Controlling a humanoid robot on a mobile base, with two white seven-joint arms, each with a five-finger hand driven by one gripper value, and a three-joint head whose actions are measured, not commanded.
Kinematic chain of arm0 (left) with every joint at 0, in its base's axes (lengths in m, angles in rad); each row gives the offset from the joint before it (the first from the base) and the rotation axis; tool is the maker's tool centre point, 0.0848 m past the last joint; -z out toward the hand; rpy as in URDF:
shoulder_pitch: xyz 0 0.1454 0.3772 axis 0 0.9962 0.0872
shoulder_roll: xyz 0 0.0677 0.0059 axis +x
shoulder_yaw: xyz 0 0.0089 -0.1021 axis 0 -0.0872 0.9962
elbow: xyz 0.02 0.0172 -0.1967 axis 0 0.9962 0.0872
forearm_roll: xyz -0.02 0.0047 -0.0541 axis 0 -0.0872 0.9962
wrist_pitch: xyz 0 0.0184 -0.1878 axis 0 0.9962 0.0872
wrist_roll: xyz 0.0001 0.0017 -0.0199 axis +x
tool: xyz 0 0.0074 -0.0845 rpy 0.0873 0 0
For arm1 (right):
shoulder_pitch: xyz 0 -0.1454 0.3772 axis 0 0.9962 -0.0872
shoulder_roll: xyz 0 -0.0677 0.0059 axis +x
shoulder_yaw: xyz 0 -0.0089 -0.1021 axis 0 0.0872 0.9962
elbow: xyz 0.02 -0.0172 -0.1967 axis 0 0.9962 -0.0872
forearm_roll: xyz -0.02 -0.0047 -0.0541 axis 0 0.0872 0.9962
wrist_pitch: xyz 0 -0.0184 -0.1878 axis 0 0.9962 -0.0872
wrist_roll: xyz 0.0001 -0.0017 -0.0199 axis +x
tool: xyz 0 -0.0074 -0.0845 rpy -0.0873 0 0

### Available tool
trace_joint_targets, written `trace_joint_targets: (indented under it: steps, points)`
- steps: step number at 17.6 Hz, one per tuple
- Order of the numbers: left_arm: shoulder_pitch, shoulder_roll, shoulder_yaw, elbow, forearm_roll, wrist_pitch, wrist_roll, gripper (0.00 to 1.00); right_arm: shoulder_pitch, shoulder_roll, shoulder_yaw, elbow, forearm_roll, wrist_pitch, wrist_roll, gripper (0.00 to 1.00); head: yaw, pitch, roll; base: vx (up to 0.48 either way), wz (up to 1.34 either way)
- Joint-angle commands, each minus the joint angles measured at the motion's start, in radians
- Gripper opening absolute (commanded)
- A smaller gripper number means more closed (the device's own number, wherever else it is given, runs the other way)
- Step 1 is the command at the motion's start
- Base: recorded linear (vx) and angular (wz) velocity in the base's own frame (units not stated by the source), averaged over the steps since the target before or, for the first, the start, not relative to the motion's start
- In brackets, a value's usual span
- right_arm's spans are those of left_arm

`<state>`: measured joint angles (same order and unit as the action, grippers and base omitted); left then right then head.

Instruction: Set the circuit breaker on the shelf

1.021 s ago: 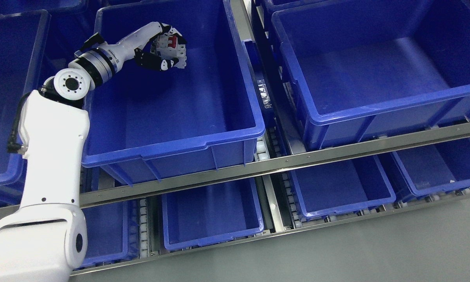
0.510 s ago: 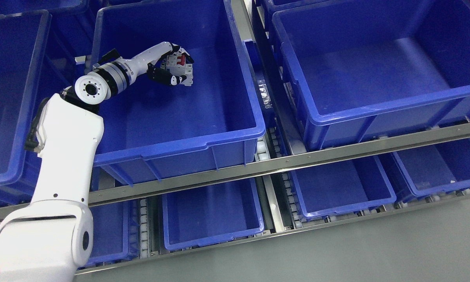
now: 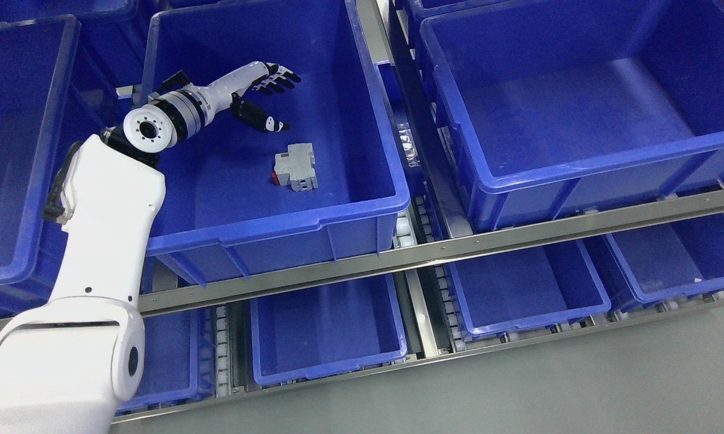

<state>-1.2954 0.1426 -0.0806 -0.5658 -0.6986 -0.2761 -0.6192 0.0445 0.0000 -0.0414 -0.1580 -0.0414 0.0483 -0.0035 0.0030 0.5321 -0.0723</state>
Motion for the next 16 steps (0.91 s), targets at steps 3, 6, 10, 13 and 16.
trace_joint_targets:
  steps: [3, 6, 10, 13, 16]
  points:
    - [-0.044, -0.006, 0.083, -0.046, 0.013, 0.005, 0.047, 0.93, 0.000, -0.017, 0.000, 0.000, 0.000, -0.001, 0.000, 1.00, 0.0000, 0.000, 0.000, 0.000, 0.00]
    - [-0.045, -0.058, 0.314, -0.056, 0.081, 0.011, 0.294, 0.99, 0.000, -0.017, 0.000, 0.000, 0.000, -0.001, 0.000, 1.00, 0.0000, 0.000, 0.000, 0.000, 0.00]
    - [-0.030, -0.125, 0.436, -0.059, 0.417, 0.041, 0.587, 0.99, 0.000, -0.017, 0.000, 0.000, 0.000, -0.001, 0.000, 1.00, 0.0000, 0.000, 0.000, 0.000, 0.00]
    - [0.020, -0.125, 0.435, -0.191, 0.495, 0.055, 0.588, 0.99, 0.000, -0.017, 0.000, 0.000, 0.000, -0.001, 0.000, 1.00, 0.0000, 0.000, 0.000, 0.000, 0.00]
    - [0.141, -0.125, 0.420, -0.443, 0.496, 0.154, 0.588, 0.99, 0.000, -0.017, 0.000, 0.000, 0.000, -0.001, 0.000, 1.00, 0.0000, 0.000, 0.000, 0.000, 0.00]
